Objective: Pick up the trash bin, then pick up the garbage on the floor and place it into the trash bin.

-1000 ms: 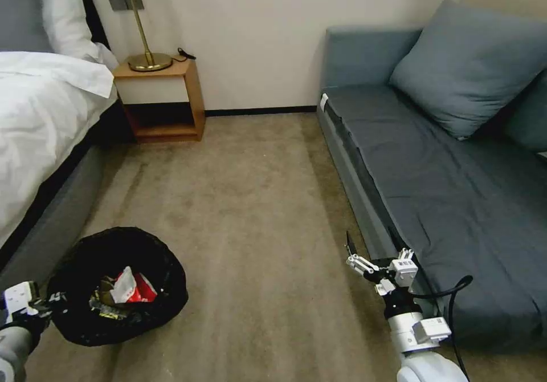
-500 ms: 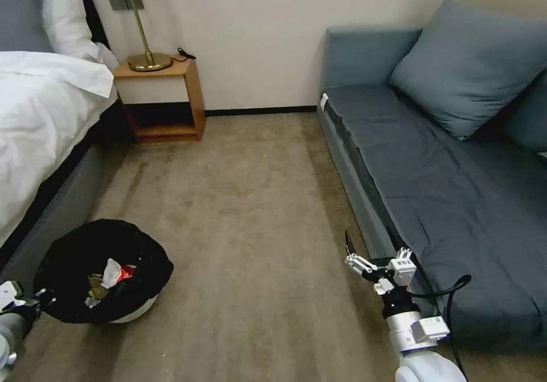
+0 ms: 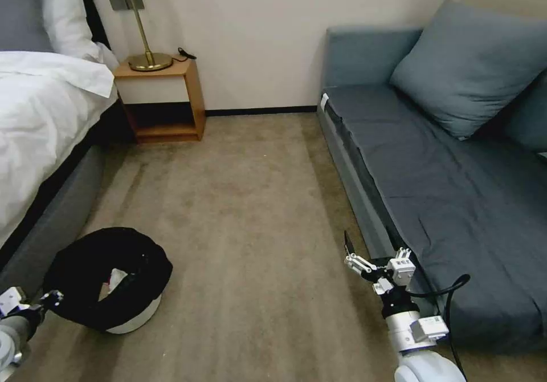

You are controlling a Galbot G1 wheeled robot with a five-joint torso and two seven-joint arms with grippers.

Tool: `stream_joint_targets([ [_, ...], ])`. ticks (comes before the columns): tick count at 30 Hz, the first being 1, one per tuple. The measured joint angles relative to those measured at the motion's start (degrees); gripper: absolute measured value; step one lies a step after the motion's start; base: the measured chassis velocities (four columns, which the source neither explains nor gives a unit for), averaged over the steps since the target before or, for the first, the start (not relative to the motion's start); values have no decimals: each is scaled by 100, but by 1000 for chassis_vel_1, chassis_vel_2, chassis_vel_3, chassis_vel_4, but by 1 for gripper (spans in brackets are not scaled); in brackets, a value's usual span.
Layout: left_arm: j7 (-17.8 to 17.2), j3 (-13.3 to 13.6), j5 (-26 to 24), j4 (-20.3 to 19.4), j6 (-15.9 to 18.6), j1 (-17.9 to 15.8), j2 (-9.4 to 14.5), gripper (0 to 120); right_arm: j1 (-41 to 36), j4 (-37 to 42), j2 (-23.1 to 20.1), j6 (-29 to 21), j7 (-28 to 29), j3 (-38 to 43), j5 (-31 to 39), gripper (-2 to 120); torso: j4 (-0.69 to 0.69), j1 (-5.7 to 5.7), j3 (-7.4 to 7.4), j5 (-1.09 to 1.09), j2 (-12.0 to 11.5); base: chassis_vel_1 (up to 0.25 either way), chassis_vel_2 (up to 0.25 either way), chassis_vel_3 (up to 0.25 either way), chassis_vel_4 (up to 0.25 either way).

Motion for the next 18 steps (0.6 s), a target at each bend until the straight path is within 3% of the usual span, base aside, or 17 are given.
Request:
stream_joint_targets([
  [1, 0, 0, 0, 0, 0, 0, 0, 45, 0, 0, 0, 0, 0, 0, 0, 100, 0, 0, 0, 0, 0, 0, 0, 0, 0],
  [8, 236, -67, 109, -834, -18, 446, -164, 74, 3, -2, -1, -3, 2, -4, 1, 100, 0, 0, 0, 1, 0, 0, 0, 0, 0],
  [11, 364, -38, 220, -1121, -187, 591, -264, 83, 3, -2, -1, -4, 2, -4, 1, 100, -1, 0, 0, 0, 0, 0, 0, 0, 0],
  [12, 546, 20, 426, -1264, -394, 709, -316, 87, 4, -2, -1, -4, 3, -4, 1, 100, -1, 0, 0, 1, 0, 0, 0, 0, 0],
  [14, 1165, 236, 1527, -1556, -1400, 1090, -488, 97, 5, -2, -1, -5, 3, -5, 1, 100, -1, 0, 0, -2, 0, 0, 0, 0, 0],
  [15, 1165, 236, 1527, -1556, -1400, 1090, -488, 97, 5, -2, -1, -5, 3, -5, 1, 100, -1, 0, 0, -2, 0, 0, 0, 0, 0],
  [16, 1532, 295, 2011, -1723, -2054, 1306, -587, 98, 5, -2, -1, -5, 5, -5, 1, 100, 1, 0, 0, -1, 0, 0, 0, 0, 0],
  [18, 1938, 406, 2479, -2090, -2905, 1620, -748, 100, 5, -2, -1, -5, 5, -5, 1, 100, 1, 0, 0, 1, 0, 0, 0, 0, 0],
])
